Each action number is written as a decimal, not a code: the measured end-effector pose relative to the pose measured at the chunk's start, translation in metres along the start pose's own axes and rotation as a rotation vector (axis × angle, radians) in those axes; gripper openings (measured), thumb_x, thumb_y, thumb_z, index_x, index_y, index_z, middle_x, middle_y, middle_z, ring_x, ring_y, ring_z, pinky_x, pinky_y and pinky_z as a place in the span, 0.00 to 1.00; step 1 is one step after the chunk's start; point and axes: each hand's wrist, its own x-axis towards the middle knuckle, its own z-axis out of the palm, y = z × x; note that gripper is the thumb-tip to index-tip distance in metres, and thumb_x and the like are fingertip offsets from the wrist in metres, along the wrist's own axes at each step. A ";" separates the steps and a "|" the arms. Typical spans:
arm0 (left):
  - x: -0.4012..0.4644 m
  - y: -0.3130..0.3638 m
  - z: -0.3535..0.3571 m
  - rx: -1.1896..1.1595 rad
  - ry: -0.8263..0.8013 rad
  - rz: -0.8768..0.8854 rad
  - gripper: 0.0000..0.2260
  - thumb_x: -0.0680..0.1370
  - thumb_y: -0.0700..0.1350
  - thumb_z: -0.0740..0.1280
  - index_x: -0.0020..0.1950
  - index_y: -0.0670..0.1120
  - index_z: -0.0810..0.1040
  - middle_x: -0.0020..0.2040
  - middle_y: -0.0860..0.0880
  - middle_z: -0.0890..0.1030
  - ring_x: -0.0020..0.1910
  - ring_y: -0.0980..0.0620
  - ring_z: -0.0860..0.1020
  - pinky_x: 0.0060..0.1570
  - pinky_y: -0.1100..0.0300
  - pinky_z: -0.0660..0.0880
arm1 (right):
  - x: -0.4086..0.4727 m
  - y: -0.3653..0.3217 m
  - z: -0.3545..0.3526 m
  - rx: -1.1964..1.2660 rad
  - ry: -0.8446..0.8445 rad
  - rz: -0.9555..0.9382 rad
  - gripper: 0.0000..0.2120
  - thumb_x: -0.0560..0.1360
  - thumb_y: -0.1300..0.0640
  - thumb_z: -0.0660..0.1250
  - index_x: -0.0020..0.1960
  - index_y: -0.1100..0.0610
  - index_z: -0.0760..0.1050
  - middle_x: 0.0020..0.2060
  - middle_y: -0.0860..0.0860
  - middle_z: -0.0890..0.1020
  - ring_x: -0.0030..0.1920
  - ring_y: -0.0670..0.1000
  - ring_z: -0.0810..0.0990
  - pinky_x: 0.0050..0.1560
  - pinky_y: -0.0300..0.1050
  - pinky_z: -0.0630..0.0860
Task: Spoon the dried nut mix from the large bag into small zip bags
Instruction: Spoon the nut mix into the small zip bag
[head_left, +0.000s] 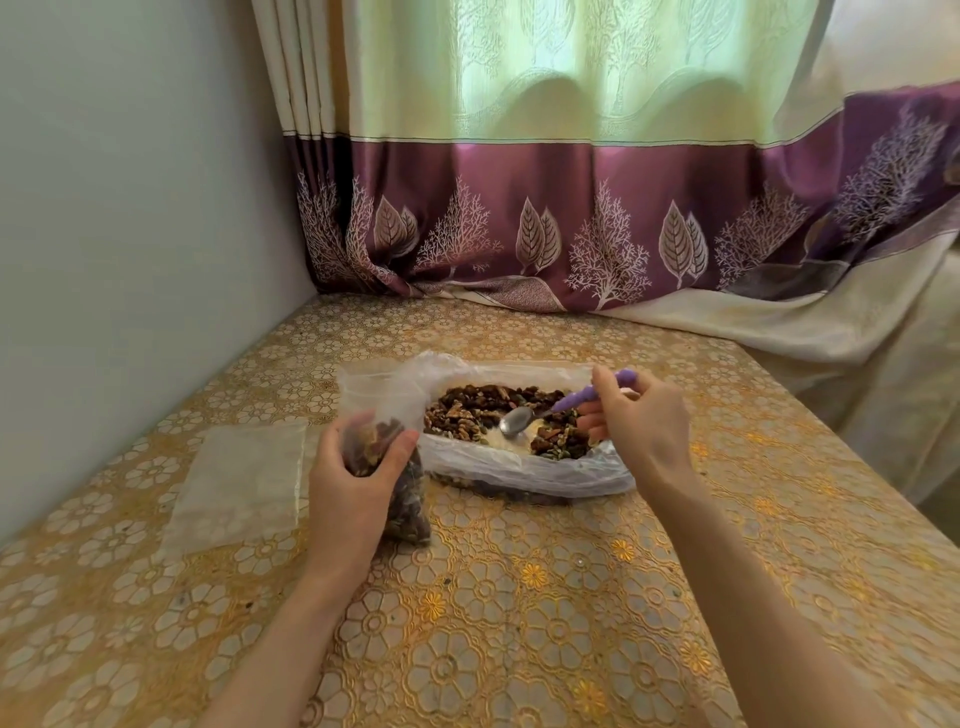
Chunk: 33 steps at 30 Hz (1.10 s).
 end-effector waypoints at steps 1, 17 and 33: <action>-0.001 0.000 0.000 -0.001 -0.008 -0.001 0.23 0.64 0.60 0.69 0.56 0.54 0.73 0.49 0.56 0.77 0.46 0.62 0.76 0.39 0.70 0.71 | 0.000 0.001 0.000 -0.010 0.011 -0.006 0.13 0.79 0.56 0.62 0.36 0.57 0.77 0.32 0.51 0.85 0.34 0.54 0.83 0.40 0.49 0.80; -0.001 -0.001 0.000 0.009 -0.047 -0.010 0.24 0.64 0.61 0.69 0.57 0.55 0.72 0.53 0.56 0.76 0.51 0.62 0.74 0.41 0.69 0.71 | -0.009 0.003 0.014 0.226 -0.317 0.223 0.26 0.81 0.55 0.59 0.27 0.51 0.83 0.32 0.54 0.84 0.33 0.46 0.80 0.33 0.35 0.76; 0.000 -0.007 0.000 0.088 -0.125 0.030 0.19 0.69 0.53 0.72 0.57 0.57 0.69 0.51 0.63 0.72 0.45 0.79 0.70 0.37 0.81 0.69 | -0.002 0.003 0.009 0.419 -0.170 0.429 0.15 0.80 0.61 0.59 0.39 0.64 0.77 0.37 0.58 0.85 0.33 0.47 0.81 0.30 0.34 0.77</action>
